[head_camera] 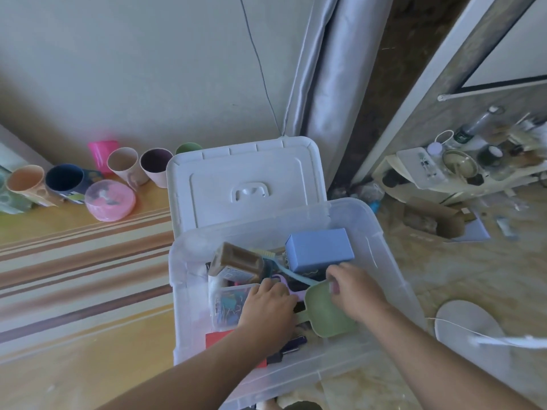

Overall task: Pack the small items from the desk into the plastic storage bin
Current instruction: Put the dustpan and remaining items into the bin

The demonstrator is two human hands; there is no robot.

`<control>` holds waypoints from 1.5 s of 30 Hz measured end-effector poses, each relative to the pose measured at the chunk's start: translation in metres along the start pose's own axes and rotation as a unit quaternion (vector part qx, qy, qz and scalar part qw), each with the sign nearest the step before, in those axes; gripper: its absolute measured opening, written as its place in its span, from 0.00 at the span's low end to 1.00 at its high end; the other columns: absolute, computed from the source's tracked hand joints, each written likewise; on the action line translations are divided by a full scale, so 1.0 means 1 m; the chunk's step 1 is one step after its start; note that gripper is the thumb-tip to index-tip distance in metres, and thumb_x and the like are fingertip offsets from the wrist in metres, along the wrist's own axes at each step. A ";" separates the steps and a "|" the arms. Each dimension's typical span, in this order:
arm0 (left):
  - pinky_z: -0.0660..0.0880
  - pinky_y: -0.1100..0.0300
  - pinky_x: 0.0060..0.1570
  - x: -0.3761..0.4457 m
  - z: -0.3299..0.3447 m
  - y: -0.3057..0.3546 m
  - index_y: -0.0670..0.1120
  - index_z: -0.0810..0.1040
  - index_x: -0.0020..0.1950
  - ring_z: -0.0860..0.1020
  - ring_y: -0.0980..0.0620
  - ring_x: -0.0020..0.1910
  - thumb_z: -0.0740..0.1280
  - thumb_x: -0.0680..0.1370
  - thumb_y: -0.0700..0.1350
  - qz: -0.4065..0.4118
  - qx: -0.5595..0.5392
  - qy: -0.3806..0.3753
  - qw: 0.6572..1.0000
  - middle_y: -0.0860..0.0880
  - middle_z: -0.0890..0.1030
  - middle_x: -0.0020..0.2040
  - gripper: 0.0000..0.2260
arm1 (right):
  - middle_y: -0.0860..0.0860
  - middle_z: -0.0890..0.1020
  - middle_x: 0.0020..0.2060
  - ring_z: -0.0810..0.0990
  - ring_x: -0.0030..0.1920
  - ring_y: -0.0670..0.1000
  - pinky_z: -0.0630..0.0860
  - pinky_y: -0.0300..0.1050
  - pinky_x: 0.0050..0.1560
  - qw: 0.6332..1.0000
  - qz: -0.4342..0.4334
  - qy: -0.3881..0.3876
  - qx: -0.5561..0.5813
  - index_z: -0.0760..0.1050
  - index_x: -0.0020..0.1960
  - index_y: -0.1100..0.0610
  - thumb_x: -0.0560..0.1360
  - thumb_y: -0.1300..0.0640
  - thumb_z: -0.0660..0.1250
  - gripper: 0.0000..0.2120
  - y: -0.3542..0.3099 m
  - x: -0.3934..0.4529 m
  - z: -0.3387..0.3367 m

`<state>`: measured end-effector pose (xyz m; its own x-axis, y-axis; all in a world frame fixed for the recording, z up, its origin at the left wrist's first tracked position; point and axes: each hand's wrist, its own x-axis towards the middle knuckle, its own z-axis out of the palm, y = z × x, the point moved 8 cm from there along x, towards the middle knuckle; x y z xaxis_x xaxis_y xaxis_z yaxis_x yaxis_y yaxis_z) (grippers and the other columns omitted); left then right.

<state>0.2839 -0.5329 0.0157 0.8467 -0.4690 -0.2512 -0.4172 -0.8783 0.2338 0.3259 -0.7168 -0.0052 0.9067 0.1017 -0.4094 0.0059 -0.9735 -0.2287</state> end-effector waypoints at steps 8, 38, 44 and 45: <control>0.73 0.49 0.59 -0.031 -0.116 -0.106 0.57 0.82 0.60 0.75 0.47 0.60 0.71 0.75 0.44 0.000 -0.126 0.194 0.973 0.53 0.79 0.58 0.15 | 0.40 0.76 0.42 0.77 0.45 0.47 0.74 0.46 0.41 0.998 -0.042 0.030 0.030 0.77 0.48 0.44 0.73 0.45 0.76 0.09 -0.056 0.003 -0.016; 0.79 0.44 0.59 -0.045 -0.015 -0.578 0.76 0.50 0.76 0.80 0.49 0.61 0.84 0.61 0.57 -0.276 -0.505 0.170 0.800 0.58 0.78 0.66 0.56 | 0.38 0.78 0.64 0.78 0.63 0.45 0.81 0.50 0.61 0.917 -0.108 -0.079 0.376 0.63 0.72 0.33 0.59 0.42 0.85 0.48 -0.512 0.298 0.104; 0.85 0.55 0.41 -0.093 0.015 -0.552 0.70 0.66 0.65 0.84 0.51 0.51 0.82 0.59 0.49 -0.329 -0.542 0.150 0.759 0.51 0.70 0.65 0.41 | 0.44 0.77 0.61 0.80 0.58 0.47 0.83 0.53 0.57 0.890 0.000 -0.154 0.428 0.64 0.62 0.37 0.57 0.38 0.83 0.41 -0.491 0.256 0.126; 0.84 0.55 0.41 -0.102 0.016 -0.541 0.69 0.65 0.65 0.84 0.51 0.50 0.83 0.59 0.50 -0.325 -0.543 0.152 0.759 0.53 0.69 0.65 0.41 | 0.45 0.77 0.61 0.80 0.58 0.48 0.84 0.54 0.56 0.884 0.003 -0.171 0.435 0.65 0.61 0.38 0.57 0.39 0.83 0.40 -0.490 0.246 0.127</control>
<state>0.4178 -0.0109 -0.0998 0.8634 0.2178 -0.4550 0.4995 -0.2433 0.8314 0.4923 -0.1891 -0.1064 0.7245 0.2975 -0.6218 -0.4598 -0.4636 -0.7574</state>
